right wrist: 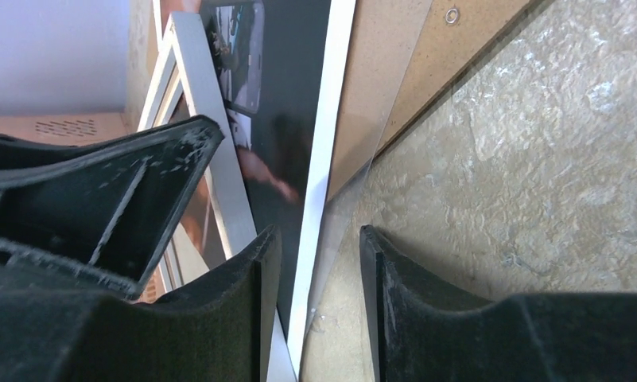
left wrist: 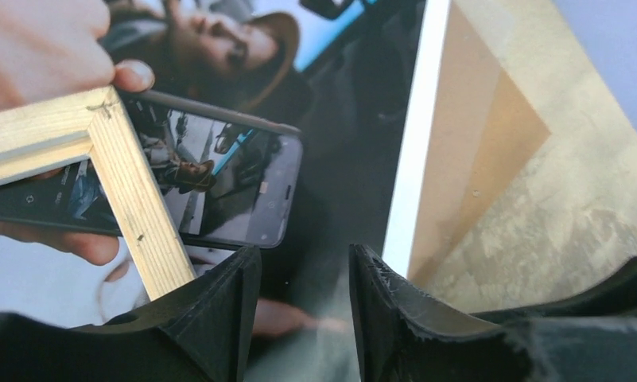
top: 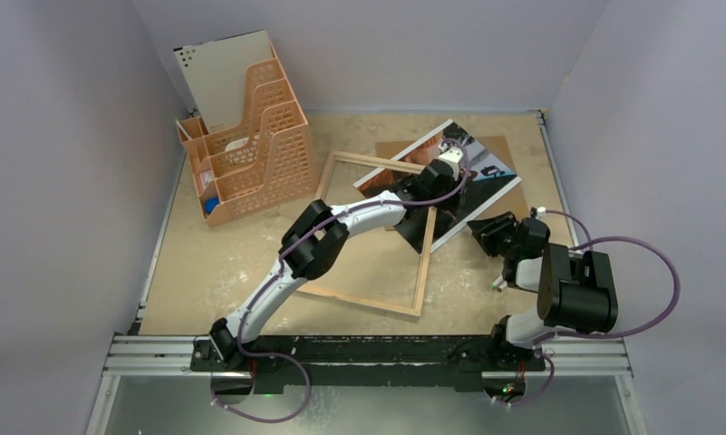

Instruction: Put the photo into the frame

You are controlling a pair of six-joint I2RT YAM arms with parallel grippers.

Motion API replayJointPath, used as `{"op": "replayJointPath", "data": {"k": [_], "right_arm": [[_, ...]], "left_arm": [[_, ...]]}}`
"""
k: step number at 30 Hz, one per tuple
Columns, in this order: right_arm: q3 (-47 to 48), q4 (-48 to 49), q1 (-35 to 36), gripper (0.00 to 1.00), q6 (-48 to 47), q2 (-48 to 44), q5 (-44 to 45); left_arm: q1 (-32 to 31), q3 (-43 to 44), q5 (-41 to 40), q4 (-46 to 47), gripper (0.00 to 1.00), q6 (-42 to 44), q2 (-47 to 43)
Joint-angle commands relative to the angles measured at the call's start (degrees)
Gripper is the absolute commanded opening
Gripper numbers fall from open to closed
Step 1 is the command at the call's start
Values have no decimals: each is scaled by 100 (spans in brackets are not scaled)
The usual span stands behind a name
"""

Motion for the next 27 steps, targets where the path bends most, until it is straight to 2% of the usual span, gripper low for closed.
{"op": "replayJointPath", "data": {"k": [1,8,22,24,27], "right_arm": [[-146,326,-23,43,45,183,-98],[-23,420,-32,40,23,301,91],[4,443,-30,50,709,475,147],[-44,674,-30,51,828,587,92],[-160,1652,-31,50,985,925,-250]], "left_arm": [[49,630,-316,-712,44,-389,405],[48,760,-403,-1216,40,-639,730],[48,744,-199,-1315,39,-568,798],[48,732,-152,-1287,39,-513,798],[50,722,-69,-1271,39,-432,818]]}}
